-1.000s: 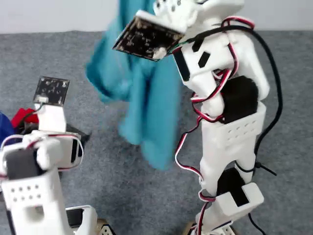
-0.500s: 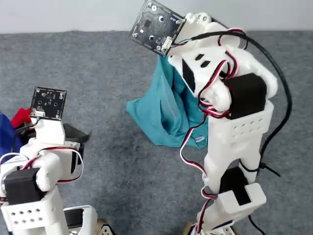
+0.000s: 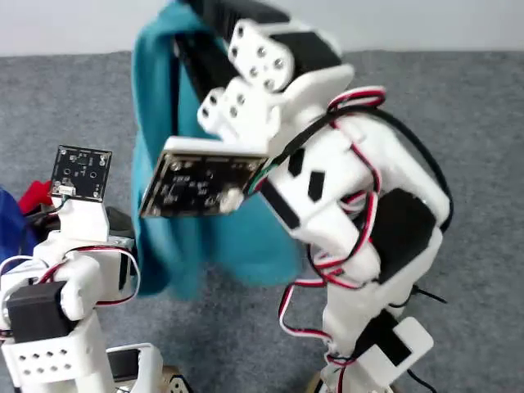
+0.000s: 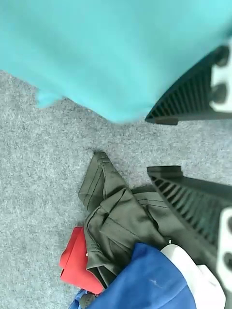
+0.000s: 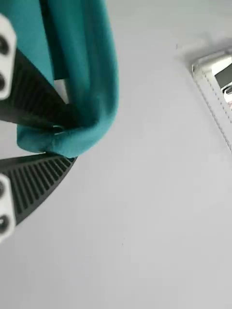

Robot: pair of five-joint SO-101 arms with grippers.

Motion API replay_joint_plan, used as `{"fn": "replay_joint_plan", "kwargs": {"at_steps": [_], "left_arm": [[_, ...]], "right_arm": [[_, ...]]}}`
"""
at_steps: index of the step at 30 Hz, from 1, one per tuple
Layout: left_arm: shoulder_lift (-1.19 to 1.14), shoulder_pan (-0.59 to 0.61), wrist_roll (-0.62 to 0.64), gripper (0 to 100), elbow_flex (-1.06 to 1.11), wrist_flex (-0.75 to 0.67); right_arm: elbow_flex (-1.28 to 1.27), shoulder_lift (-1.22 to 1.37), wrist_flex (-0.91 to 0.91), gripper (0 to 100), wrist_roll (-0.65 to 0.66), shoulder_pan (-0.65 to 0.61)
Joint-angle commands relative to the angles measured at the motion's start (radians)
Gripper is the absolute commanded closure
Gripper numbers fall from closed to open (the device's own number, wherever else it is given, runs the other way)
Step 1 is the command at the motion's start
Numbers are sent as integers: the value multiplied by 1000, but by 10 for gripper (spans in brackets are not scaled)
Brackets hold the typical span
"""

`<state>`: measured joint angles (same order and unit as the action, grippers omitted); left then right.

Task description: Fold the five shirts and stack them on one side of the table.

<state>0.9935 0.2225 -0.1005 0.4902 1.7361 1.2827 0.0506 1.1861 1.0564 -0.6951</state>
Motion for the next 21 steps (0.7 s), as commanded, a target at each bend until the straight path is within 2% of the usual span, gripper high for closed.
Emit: {"fn": "replay_joint_plan", "kwargs": {"at_steps": [1,5,9,15,21], "left_arm": [[12,6,0,852,-2,-6],[12,6,0,852,-2,-6],[9,6,0,852,-2,-6],[3,0,-5,849,2,-18],[-153,0,-137,849,56,-34]], "right_arm": [[-77,39,-68,989,3,125],[-241,111,31,989,-133,312],[-410,189,225,989,-219,429],[-514,306,395,989,-308,515],[-514,378,483,989,-377,573]]}}
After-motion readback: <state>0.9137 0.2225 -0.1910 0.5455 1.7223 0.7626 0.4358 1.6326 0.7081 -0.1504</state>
